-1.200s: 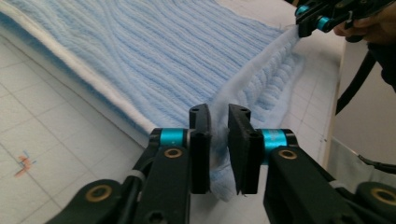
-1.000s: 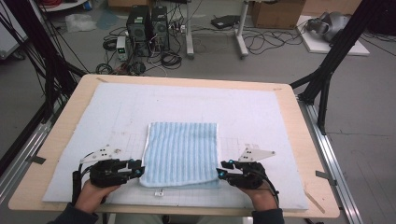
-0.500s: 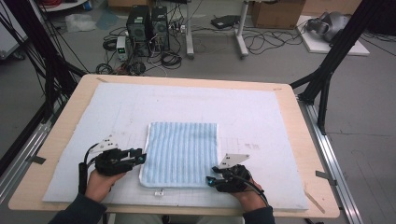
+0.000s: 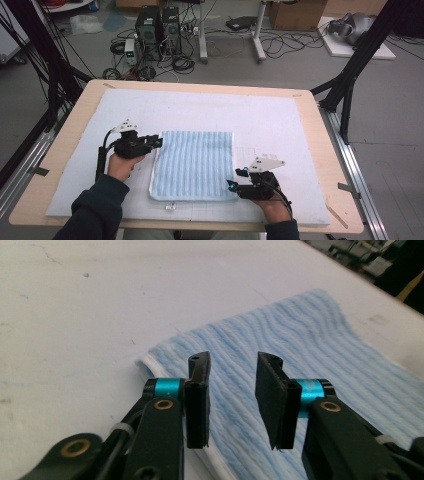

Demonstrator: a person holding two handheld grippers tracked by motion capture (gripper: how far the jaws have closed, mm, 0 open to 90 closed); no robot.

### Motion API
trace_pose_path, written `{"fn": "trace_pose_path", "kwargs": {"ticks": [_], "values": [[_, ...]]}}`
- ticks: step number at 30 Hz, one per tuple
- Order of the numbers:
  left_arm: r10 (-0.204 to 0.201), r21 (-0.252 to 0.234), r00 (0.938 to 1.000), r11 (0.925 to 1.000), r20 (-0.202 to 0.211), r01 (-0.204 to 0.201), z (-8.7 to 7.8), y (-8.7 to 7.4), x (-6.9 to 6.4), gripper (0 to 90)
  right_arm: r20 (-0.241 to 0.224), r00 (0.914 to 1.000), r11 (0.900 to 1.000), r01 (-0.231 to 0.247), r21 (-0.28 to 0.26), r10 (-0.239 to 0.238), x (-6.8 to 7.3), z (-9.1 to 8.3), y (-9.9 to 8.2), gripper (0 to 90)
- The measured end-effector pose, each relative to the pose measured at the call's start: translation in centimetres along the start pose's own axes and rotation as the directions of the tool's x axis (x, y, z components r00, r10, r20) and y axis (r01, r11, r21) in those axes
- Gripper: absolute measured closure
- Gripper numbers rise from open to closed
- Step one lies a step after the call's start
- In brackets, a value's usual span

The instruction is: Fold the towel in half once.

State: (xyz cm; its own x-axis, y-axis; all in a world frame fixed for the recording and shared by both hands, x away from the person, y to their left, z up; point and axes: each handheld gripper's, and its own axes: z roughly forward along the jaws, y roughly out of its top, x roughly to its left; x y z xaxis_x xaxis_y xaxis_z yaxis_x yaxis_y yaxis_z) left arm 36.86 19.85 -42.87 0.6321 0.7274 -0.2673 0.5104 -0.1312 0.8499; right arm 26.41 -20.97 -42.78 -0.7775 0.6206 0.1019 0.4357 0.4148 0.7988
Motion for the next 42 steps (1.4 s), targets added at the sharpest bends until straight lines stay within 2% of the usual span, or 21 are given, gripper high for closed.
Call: {"fn": "trace_pose_path", "kwargs": {"ticks": [6,8,11,13,18,22,24,25,27,31,34,35,37,39,42], "values": [[0.017,0.101,0.9982,0.9948,-0.057,-0.011,3.2,0.8,0.7,81.6,0.018,0.9998,1.0,0.005,-0.001,-0.005,0.1,0.4,0.4,44.2],[0.011,0.09,0.9972,0.9959,-0.075,-0.004,3.8,0.6,0.9,81.8,0.02,0.9998,1.0,0.007,-0.007,-0.007,0.0,0.5,0.6,44.2],[0.001,0.119,0.9954,0.9928,-0.096,0.011,4.3,0.2,1.5,81.7,0.023,0.9997,1.0,0.005,-0.003,-0.005,-0.2,0.8,0.8,44.3],[-0.015,0.111,0.9948,0.9935,-0.101,0.026,4.4,0.1,1.7,81.7,0.024,0.9996,0.9999,0.011,-0.001,-0.011,-0.4,1.1,1.0,44.5],[0.032,0.134,0.9884,0.9909,-0.149,-0.012,4.9,0.8,1.7,82.0,0.046,0.9989,0.9999,0.01,0.014,-0.01,-1.2,2.4,2.2,48.1],[0.041,0.124,0.9859,0.9921,-0.162,-0.021,5.1,0.7,1.8,83.1,0.093,0.9952,0.9994,-0.026,-0.023,0.028,-2.7,3.4,4.0,59.4],[0.046,0.121,0.9856,0.9922,-0.162,-0.027,5.1,0.7,1.9,83.7,0.116,0.9919,0.9983,-0.048,-0.032,0.051,-3.7,4.1,5.0,64.8],[0.045,0.122,0.9855,0.9923,-0.163,-0.025,5.1,0.7,1.9,83.8,0.134,0.9898,0.9986,-0.046,-0.026,0.049,-4.2,4.6,5.5,66.1],[0.047,0.118,0.9847,0.9926,-0.168,-0.027,5.2,0.7,1.8,84.2,0.154,0.9854,0.9974,-0.071,-0.013,0.072,-5.2,5.7,6.1,68.7],[0.045,0.122,0.9842,0.9923,-0.171,-0.024,5.1,0.7,1.9,85.3,0.202,0.975,0.9944,-0.101,0.031,0.092,-6.9,7.8,6.7,70.8],[0.037,0.118,0.9842,0.9928,-0.173,-0.017,5.1,0.7,1.9,87.3,0.259,0.9612,0.9884,-0.122,0.09,0.095,-8.0,9.0,6.7,71.6],[0.038,0.118,0.984,0.9928,-0.174,-0.018,5.1,0.7,1.9,87.4,0.279,0.9552,0.9844,-0.134,0.114,0.097,-8.3,9.2,6.5,71.8],[0.042,0.12,0.9839,0.9925,-0.174,-0.021,5.1,0.7,1.9,87.4,0.271,0.9538,0.983,-0.159,0.091,0.13,-8.9,9.2,6.3,73.3],[0.035,0.117,0.9845,0.993,-0.172,-0.015,5.1,0.6,2.0,87.7,0.282,0.9528,0.9851,-0.144,0.093,0.113,-9.0,9.2,6.2,74.0],[0.035,0.117,0.9836,0.9931,-0.177,-0.014,5.1,0.6,1.9,88.0,0.306,0.946,0.9853,-0.143,0.094,0.108,-9.0,9.2,6.2,75.5]]}}
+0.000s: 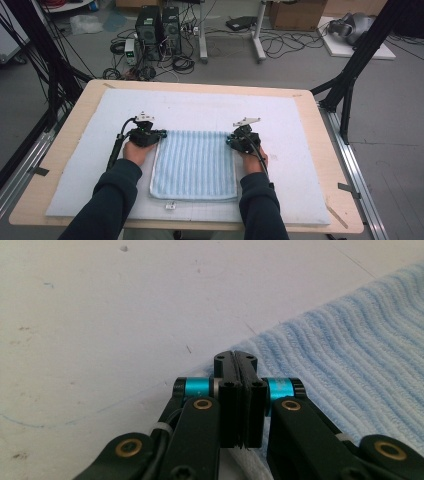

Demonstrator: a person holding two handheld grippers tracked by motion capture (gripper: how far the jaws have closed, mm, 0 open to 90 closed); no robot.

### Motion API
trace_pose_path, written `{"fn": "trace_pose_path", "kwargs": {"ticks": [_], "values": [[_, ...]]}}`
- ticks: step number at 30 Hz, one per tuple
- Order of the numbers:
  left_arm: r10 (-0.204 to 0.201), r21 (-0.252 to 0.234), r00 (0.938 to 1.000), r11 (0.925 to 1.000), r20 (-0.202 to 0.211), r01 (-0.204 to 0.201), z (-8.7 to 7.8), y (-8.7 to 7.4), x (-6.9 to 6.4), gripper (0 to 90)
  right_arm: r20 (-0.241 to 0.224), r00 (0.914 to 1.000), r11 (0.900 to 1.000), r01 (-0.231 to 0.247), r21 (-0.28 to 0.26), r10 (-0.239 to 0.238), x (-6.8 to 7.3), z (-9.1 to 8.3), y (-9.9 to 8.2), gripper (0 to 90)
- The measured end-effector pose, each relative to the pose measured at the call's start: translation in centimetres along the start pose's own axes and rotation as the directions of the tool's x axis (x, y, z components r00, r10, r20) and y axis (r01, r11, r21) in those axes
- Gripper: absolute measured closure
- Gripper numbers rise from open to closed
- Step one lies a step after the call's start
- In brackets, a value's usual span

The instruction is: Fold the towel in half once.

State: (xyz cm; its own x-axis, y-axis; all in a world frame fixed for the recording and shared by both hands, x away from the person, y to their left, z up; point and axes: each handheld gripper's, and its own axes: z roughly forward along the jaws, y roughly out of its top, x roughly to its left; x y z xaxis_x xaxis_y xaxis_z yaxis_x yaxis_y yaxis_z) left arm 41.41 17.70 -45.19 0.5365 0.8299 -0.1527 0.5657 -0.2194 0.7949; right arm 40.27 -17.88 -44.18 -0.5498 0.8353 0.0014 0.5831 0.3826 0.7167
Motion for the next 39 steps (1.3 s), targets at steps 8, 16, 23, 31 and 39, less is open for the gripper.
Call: {"fn": "trace_pose_path", "kwargs": {"ticks": [8,16,23,31,39], "values": [[0.013,0.003,0.9999,0.9999,-0.008,-0.013,0.0,0.0,-0.1,88.0,-0.036,0.9963,0.9959,-0.079,-0.044,0.078,-0.4,-0.4,0.0,75.3],[0.003,0.002,1.0,1.0,0.0,-0.003,0.0,0.0,0.0,88.0,-0.025,0.9984,0.9981,-0.051,-0.034,0.05,0.0,1.2,0.7,76.8],[-0.032,0.001,0.9992,0.9995,0.026,0.032,-0.1,-0.1,0.3,86.8,-0.028,0.9959,0.9953,-0.087,-0.042,0.086,-1.0,0.2,0.3,72.3],[-0.036,-0.167,0.9888,0.9841,0.145,0.061,-3.0,-0.1,1.2,68.6,-0.087,0.9958,0.9902,-0.04,-0.134,0.028,-1.5,-3.9,-0.9,52.9],[0.013,-0.325,0.9801,0.9441,0.198,0.053,-6.0,-0.2,0.4,36.8,-0.12,0.9927,0.9845,-0.038,-0.171,0.018,-1.5,-7.0,-3.3,27.1]]}}
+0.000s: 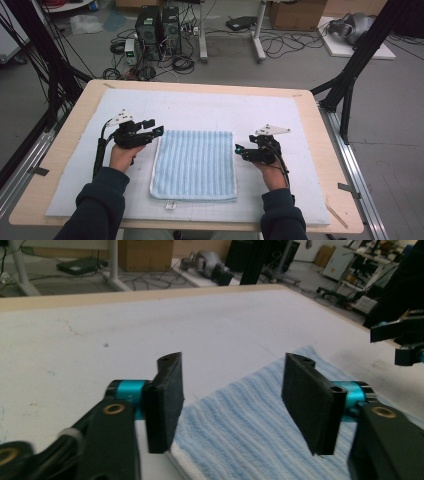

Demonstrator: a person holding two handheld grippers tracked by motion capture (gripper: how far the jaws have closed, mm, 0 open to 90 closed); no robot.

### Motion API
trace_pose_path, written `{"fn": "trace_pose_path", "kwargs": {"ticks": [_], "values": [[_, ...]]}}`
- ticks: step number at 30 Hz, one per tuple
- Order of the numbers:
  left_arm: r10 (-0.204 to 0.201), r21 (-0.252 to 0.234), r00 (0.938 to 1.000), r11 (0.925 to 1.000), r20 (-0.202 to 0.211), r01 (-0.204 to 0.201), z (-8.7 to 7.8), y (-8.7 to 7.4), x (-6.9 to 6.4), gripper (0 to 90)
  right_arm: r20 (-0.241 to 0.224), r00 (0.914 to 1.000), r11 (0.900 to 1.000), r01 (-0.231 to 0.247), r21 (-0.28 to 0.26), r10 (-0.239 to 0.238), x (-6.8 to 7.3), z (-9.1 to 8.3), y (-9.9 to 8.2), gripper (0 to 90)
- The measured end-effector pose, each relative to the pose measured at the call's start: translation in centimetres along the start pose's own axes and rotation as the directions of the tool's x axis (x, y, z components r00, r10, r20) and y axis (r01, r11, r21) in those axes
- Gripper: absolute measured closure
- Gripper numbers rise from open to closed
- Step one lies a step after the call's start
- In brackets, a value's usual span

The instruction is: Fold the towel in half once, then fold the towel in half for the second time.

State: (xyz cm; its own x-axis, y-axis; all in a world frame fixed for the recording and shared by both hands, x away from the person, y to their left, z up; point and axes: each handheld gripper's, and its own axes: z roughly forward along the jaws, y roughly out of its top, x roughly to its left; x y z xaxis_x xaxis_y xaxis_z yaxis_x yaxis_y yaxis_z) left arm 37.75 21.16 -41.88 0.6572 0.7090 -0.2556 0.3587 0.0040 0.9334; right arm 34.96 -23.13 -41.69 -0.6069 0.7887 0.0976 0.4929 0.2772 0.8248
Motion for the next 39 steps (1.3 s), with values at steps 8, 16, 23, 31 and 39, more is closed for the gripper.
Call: {"fn": "trace_pose_path", "kwargs": {"ticks": [8,16,23,31,39], "values": [[-0.022,-0.022,0.9998,0.9995,-0.005,0.022,-2.0,-0.4,-0.7,16.5,0.007,0.9955,0.9954,0.094,-0.018,-0.094,0.5,-2.0,-1.4,11.9],[-0.002,-0.012,0.9998,0.9999,-0.021,0.002,-2.8,0.0,-1.3,16.5,0.008,0.9936,0.9918,0.113,-0.059,-0.113,0.7,-2.5,-1.3,11.0],[-0.017,-0.01,0.9992,0.9998,-0.035,0.016,-2.9,0.0,-1.3,16.5,0.018,0.9972,0.9931,0.075,-0.09,-0.073,0.6,-2.7,-1.3,11.0],[-0.029,-0.009,0.9982,0.9995,-0.052,0.029,-3.0,0.5,-1.1,16.5,0.01,0.9976,0.994,0.069,-0.085,-0.068,0.7,-2.6,-1.3,11.0],[-0.016,0.028,0.9972,0.9994,-0.073,0.018,-2.0,1.7,-0.6,16.6,0.012,0.9981,0.9952,0.061,-0.077,-0.06,0.7,-2.5,-1.4,10.9]]}}
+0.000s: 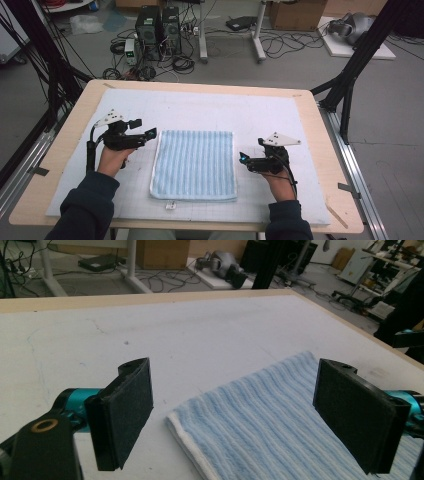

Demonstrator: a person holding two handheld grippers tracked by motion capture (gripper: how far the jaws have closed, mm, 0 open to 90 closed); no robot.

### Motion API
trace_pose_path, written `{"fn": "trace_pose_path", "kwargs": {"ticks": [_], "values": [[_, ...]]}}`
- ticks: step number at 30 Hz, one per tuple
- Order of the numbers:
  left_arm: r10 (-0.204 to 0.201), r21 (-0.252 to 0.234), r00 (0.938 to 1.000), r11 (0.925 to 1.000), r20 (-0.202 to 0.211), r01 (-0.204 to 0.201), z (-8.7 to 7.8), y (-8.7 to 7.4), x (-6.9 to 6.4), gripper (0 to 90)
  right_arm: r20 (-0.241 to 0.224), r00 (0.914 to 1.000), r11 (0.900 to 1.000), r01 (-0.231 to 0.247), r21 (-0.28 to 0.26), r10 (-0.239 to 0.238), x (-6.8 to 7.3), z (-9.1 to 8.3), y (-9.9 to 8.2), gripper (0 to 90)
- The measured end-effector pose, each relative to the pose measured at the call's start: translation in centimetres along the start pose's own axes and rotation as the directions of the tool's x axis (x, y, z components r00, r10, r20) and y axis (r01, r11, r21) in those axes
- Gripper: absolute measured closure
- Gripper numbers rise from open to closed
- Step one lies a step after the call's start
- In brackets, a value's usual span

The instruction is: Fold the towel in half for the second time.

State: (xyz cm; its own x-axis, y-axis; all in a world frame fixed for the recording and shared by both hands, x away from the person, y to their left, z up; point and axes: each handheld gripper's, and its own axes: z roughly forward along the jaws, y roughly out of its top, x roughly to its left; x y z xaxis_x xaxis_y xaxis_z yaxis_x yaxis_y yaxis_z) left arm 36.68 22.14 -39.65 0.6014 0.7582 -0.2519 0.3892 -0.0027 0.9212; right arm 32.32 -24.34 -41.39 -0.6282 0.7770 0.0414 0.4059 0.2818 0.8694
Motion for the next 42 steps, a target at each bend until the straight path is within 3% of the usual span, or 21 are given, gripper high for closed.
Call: {"fn": "trace_pose_path", "kwargs": {"ticks": [11,17,22,29,32,34,37,40,42], "values": [[-0.049,0.073,0.9984,0.9961,-0.027,0.051,3.5,0.3,1.7,21.0,-0.006,1.0,0.9999,-0.003,0.014,0.003,0.0,0.0,-0.4,11.0],[-0.047,0.129,0.9973,0.9902,-0.057,0.054,4.7,-0.6,2.6,24.6,-0.012,0.9999,0.9997,-0.008,0.021,0.008,0.1,0.1,-0.5,11.0],[-0.058,0.187,0.9958,0.9798,-0.071,0.07,5.6,-1.4,3.3,29.2,-0.017,0.9998,0.9994,-0.011,0.032,0.012,0.2,0.3,-0.5,11.0],[-0.015,0.245,0.9962,0.9688,-0.086,0.036,6.4,-1.7,3.3,32.8,-0.019,0.9997,0.9986,-0.016,0.05,0.017,0.4,0.6,-0.6,11.0],[0.002,0.248,0.9965,0.9686,-0.084,0.019,6.8,-1.5,3.0,34.8,-0.023,0.9996,0.9985,-0.013,0.054,0.014,0.4,0.7,-0.6,11.0],[0.012,0.277,0.9961,0.9606,-0.087,0.013,7.2,-1.9,3.0,36.2,-0.024,0.9997,0.9987,-0.009,0.05,0.01,0.5,0.7,-0.6,11.0],[0.012,0.303,0.9963,0.953,-0.085,0.015,7.7,-2.4,3.0,41.0,-0.028,0.9995,0.9983,-0.012,0.056,0.013,0.5,0.7,-0.6,11.0],[0.079,0.316,0.9926,0.9475,-0.092,-0.046,8.1,-2.7,2.4,49.2,-0.027,0.9996,0.9982,-0.012,0.059,0.014,0.4,0.7,-0.6,11.0],[0.082,0.313,0.9933,0.9482,-0.082,-0.052,8.1,-2.7,2.4,57.6,-0.025,0.9996,0.9979,-0.012,0.063,0.013,0.4,0.8,-0.7,11.0]]}}
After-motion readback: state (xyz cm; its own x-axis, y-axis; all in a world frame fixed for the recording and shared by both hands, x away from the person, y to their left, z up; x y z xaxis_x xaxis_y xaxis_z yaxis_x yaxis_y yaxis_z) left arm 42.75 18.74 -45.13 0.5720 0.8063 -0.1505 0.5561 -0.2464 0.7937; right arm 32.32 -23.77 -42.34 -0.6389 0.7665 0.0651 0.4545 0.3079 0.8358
